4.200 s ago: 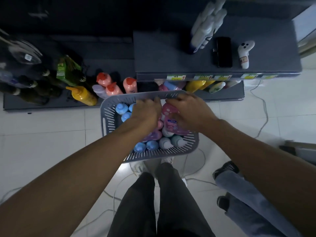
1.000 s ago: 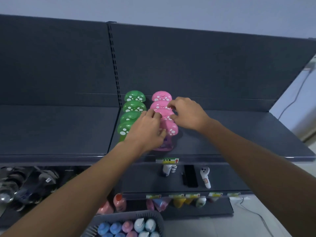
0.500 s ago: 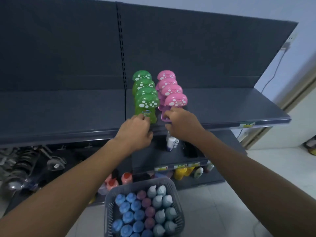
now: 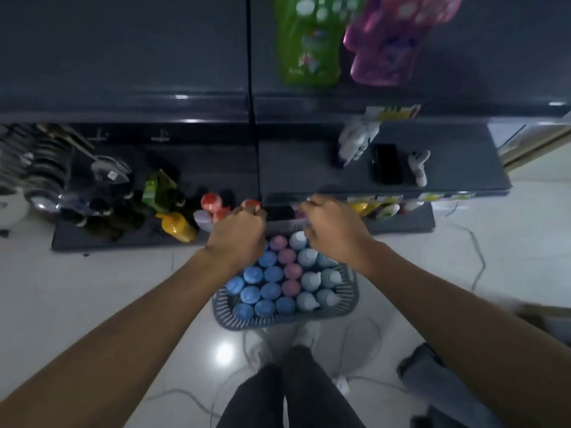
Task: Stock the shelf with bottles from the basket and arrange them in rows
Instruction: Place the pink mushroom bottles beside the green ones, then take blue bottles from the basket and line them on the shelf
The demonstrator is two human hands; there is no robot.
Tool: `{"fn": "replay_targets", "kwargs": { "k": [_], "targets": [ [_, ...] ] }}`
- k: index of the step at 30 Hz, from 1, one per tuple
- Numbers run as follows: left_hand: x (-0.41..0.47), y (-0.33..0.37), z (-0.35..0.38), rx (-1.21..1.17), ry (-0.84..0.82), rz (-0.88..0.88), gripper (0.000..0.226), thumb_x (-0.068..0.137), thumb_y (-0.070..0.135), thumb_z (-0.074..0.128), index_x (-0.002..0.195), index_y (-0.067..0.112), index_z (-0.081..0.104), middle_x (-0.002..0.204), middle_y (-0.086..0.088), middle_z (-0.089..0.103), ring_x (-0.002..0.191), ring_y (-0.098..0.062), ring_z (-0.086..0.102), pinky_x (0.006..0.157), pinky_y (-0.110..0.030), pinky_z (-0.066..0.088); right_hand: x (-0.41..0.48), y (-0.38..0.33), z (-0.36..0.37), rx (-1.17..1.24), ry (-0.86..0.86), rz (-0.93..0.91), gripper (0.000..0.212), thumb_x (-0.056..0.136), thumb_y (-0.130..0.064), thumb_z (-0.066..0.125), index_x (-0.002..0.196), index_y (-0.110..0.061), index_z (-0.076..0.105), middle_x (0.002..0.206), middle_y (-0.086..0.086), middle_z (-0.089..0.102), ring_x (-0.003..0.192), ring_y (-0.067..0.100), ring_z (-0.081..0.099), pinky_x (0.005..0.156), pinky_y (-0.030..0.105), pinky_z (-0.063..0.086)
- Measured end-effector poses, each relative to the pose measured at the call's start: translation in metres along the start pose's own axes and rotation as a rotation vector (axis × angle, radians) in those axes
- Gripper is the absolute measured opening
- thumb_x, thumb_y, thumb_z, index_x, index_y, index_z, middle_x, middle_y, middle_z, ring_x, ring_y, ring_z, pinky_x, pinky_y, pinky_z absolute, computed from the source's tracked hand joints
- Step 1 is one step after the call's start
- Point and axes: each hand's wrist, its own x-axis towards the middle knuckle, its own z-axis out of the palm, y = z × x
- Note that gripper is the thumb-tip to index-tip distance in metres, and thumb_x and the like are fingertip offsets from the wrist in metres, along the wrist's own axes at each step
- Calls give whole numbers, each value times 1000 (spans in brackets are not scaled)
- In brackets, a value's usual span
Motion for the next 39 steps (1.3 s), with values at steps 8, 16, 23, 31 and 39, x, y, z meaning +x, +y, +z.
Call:
{"fn": "replay_targets", "kwargs": {
  "k": [8,16,23,31,39],
  "targets": [
    [14,-15,135,-89,-159,-65,24,89,11,57,113,6,58,118,-15,58,105,-38,61,75,-42,51,11,-5,140,71,-237,37,42,89,-19,62,129,-13,53,130,11,51,120,31,51,83,40,50],
    [24,-14,215,-59,-213,-81,30,95,9,51,125,5,56,124,-17,50,117,-37,51,73,-43,50,21,-18,234,28,-224,-41,31,89,-13,62,120,-7,59,120,13,56,107,32,58,68,40,51],
    [29,-27,231,-50,-191,-92,31,95,9,53,126,10,54,127,-15,47,109,-36,57,77,-42,54,30,-33,263,-69,-254,-79,31,85,-8,64,116,-6,65,116,18,60,95,37,63,63,40,53],
    [35,-32,231,-53,-172,-43,21,93,8,54,112,8,64,113,-15,57,90,-36,65,65,-41,49,39,-34,271,-126,-282,-76,31,91,-9,58,123,-10,58,116,14,60,96,35,64,58,37,43],
    [31,-28,192,-22,-145,-37,16,93,7,54,103,6,67,109,-13,62,96,-33,65,69,-40,49,33,-31,232,-47,-172,-60,21,88,-14,61,109,-12,65,101,12,65,90,34,65,63,36,47]
  ]
}}
